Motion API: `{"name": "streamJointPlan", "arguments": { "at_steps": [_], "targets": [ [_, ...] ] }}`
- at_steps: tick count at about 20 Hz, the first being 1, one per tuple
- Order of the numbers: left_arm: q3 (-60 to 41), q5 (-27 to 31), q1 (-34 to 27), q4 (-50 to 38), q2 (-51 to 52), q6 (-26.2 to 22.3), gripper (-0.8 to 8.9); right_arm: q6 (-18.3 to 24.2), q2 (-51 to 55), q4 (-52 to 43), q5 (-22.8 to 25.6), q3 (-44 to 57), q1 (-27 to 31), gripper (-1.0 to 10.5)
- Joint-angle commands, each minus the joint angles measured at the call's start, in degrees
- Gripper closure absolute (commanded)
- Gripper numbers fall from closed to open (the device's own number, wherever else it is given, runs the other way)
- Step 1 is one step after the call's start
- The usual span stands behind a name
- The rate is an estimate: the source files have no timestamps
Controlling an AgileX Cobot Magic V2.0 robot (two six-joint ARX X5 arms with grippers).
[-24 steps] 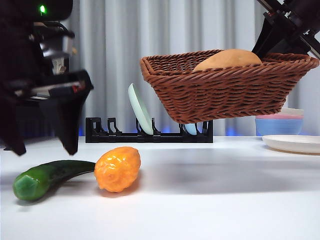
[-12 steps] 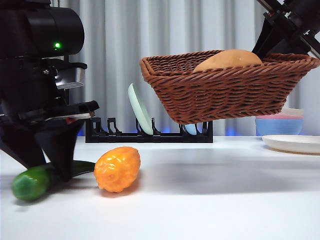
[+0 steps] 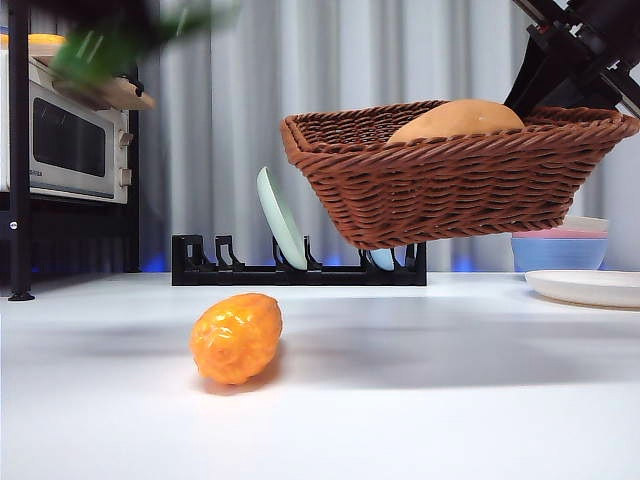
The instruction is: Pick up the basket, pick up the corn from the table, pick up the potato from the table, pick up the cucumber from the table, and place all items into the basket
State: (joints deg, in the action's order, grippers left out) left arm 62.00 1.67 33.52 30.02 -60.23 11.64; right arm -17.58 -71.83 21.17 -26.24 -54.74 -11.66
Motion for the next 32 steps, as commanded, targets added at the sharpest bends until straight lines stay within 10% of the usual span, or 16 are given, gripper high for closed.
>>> {"name": "streamJointPlan", "arguments": {
  "at_steps": [1, 14, 18, 32],
  "targets": [
    [4.1, -0.6, 3.3, -3.8, -2.2, 0.6, 8.22, -0.8, 0.0, -1.0, -0.4, 0.0, -0.2, 9.6],
    [8.5, -0.5, 9.6, -12.3, -26.4, 0.2, 7.93, -1.0, 0.0, -1.0, -0.5, 0.0, -2.8, 9.6],
    [8.5, -0.7, 9.6, -12.4, -26.6, 0.2, 2.85, -1.0, 0.0, -1.0, -0.5, 0.0, -2.8, 9.6],
    [10.8, -0.5, 9.7, 11.0, -1.3, 0.4, 2.79, -1.0, 0.0, -3.3, -0.4, 0.0, -2.7, 9.6]
  ]
}}
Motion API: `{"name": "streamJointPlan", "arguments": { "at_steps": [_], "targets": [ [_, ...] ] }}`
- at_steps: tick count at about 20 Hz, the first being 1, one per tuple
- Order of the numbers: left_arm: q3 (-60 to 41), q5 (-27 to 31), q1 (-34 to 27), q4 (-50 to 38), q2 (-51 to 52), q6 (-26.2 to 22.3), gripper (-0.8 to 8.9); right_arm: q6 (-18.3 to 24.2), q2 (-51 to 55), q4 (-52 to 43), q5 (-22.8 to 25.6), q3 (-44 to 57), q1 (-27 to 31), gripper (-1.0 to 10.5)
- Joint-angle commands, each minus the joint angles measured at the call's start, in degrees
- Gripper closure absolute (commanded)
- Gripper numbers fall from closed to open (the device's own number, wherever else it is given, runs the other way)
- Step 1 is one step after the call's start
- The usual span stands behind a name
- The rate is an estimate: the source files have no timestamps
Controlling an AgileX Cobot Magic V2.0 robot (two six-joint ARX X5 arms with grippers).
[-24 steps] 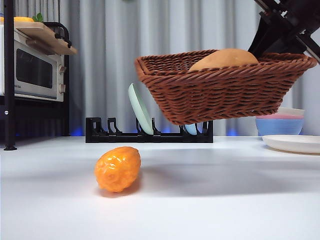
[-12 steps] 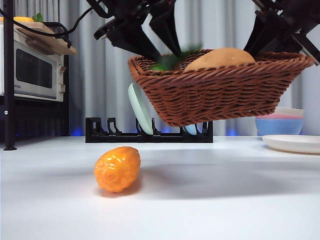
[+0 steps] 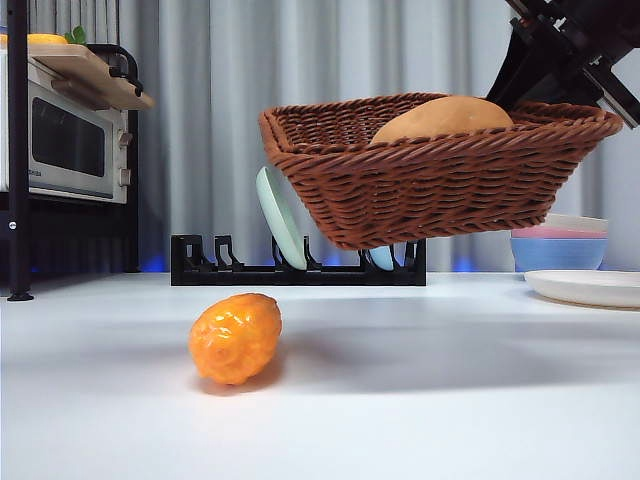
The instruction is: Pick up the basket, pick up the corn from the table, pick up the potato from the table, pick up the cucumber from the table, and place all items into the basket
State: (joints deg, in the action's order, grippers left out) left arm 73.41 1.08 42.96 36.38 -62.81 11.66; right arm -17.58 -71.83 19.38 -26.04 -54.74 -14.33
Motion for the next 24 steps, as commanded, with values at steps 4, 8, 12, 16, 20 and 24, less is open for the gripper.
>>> {"name": "streamJointPlan", "arguments": {
  "at_steps": [4, 8, 12, 16, 20, 24],
  "targets": [
    [-1.1, 0.5, 0.7, 19.3, 2.9, 0.8, 2.79, -1.2, 0.0, -4.0, -0.5, 0.0, 0.8, 9.6],
    [-9.6, 0.6, 3.8, 15.4, 2.6, 5.5, 2.80, -2.6, 0.0, -5.6, -0.5, 0.0, 3.3, 9.6],
    [-20.2, 0.6, 4.1, 6.2, -0.3, 9.9, 2.80, -3.6, 0.0, -5.6, -0.8, 0.0, 6.9, 9.6],
    [-22.4, 3.6, 3.8, -0.9, -9.1, 9.6, 2.80, -4.7, 0.0, -5.6, -1.0, 0.0, 9.1, 9.6],
    [-22.4, 1.4, 2.1, -12.2, -18.0, 10.0, 2.81, -4.9, 0.0, -4.9, -1.0, 0.0, 9.4, 9.6],
    [-22.4, 1.5, 0.2, -16.3, -25.1, 10.2, 2.83, -4.9, 0.0, -4.0, -1.0, 0.0, 9.4, 9.6]
  ]
}}
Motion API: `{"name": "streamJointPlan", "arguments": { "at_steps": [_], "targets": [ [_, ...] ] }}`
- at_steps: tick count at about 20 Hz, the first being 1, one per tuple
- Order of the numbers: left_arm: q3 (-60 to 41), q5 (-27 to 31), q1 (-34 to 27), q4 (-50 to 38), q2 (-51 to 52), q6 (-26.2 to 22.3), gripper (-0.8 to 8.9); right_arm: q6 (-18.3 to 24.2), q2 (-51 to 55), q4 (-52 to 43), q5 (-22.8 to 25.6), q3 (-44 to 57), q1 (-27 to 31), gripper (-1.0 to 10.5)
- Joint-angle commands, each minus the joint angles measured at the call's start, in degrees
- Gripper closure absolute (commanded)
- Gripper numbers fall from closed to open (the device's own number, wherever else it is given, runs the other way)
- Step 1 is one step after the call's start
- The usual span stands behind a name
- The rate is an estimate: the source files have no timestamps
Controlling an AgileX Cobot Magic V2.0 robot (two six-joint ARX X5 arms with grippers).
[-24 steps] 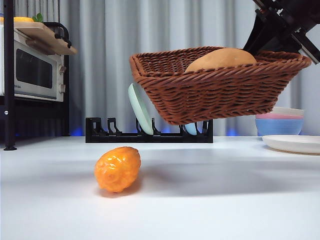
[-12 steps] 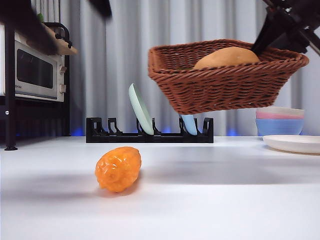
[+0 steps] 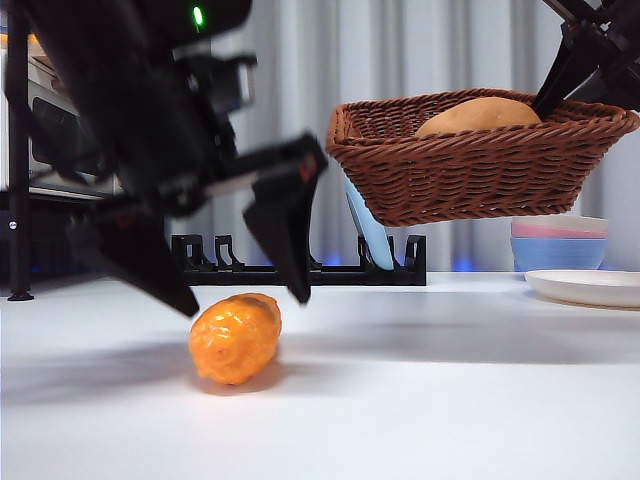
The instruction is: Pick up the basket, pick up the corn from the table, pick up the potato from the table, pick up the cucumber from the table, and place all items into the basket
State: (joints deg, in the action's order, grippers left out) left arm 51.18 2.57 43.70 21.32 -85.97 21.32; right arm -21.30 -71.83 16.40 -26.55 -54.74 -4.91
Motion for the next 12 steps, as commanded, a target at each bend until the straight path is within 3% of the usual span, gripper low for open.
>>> {"name": "streamJointPlan", "arguments": {
  "at_steps": [1, 3, 4, 6, 9, 12],
  "targets": [
    [-0.2, 0.0, -0.7, -1.9, -3.1, 0.6, 2.84, -1.2, 0.0, -0.9, -0.5, 0.0, 0.0, 9.6],
    [-0.2, 0.0, -1.1, -2.4, -5.0, 0.6, 3.12, -1.2, 0.0, -0.9, -0.5, 0.0, 0.0, 9.6],
    [-0.2, 0.0, -1.1, -2.3, -5.5, 0.5, 4.17, -1.2, 0.0, -0.9, -0.5, 0.0, 0.0, 9.6],
    [-0.2, -0.1, -1.0, -2.3, -5.6, -2.0, 7.89, -1.2, 0.0, -0.9, -0.5, 0.0, 0.0, 9.6],
    [-0.1, -3.1, -0.7, -0.5, -4.7, -6.3, 8.21, -1.1, 0.0, -0.9, -0.5, 0.0, 0.0, 9.6],
    [1.8, -7.1, -0.7, 11.0, 1.9, -14.0, 8.21, -1.0, 0.0, -0.9, -0.4, 0.0, 0.0, 9.6]
  ]
}}
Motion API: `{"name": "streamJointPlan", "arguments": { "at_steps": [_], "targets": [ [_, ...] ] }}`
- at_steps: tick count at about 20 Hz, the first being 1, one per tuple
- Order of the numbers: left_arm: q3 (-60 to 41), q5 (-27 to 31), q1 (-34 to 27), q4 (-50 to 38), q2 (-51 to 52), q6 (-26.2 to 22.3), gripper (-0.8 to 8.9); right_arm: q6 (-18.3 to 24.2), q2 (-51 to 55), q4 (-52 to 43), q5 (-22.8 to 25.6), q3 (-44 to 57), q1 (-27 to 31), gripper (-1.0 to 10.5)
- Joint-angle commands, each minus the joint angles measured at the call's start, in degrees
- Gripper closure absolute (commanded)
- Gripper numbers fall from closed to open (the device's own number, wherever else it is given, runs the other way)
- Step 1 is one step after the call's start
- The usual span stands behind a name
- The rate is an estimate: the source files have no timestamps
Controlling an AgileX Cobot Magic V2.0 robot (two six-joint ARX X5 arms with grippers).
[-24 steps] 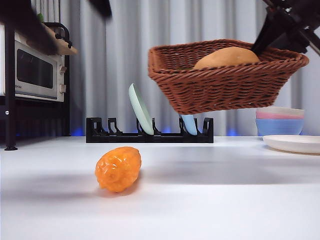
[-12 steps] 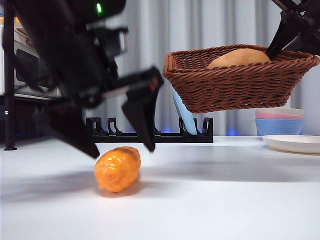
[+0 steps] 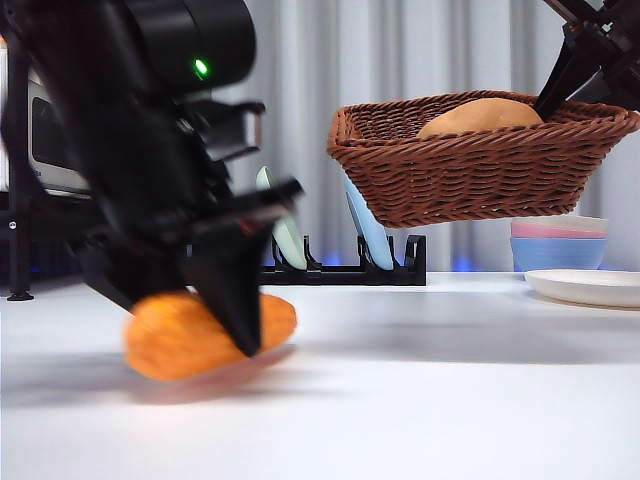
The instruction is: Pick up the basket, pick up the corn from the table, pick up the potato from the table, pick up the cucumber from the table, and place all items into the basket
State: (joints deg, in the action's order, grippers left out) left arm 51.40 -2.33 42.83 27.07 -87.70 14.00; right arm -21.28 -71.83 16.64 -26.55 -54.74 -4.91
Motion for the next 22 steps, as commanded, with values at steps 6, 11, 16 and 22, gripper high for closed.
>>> {"name": "streamJointPlan", "arguments": {
  "at_steps": [6, 11, 16, 22],
  "targets": [
    [15.2, -25.4, 0.2, 33.6, 21.0, -23.5, 8.21, -0.7, 0.0, -1.2, -0.4, 0.0, 0.0, 9.6],
    [21.4, -23.6, 0.2, 3.5, 23.8, -10.9, 8.21, -1.0, 0.0, -1.1, -0.5, 0.0, -2.8, 9.6],
    [21.4, -13.0, 0.3, -12.2, 16.2, -2.4, 8.21, -0.9, 0.0, 1.6, -0.5, 0.0, -8.5, 9.6],
    [21.4, -8.2, 0.6, -12.7, 1.8, -1.5, 8.17, -1.0, 0.0, 1.8, -0.4, 0.0, -12.0, 9.6]
  ]
}}
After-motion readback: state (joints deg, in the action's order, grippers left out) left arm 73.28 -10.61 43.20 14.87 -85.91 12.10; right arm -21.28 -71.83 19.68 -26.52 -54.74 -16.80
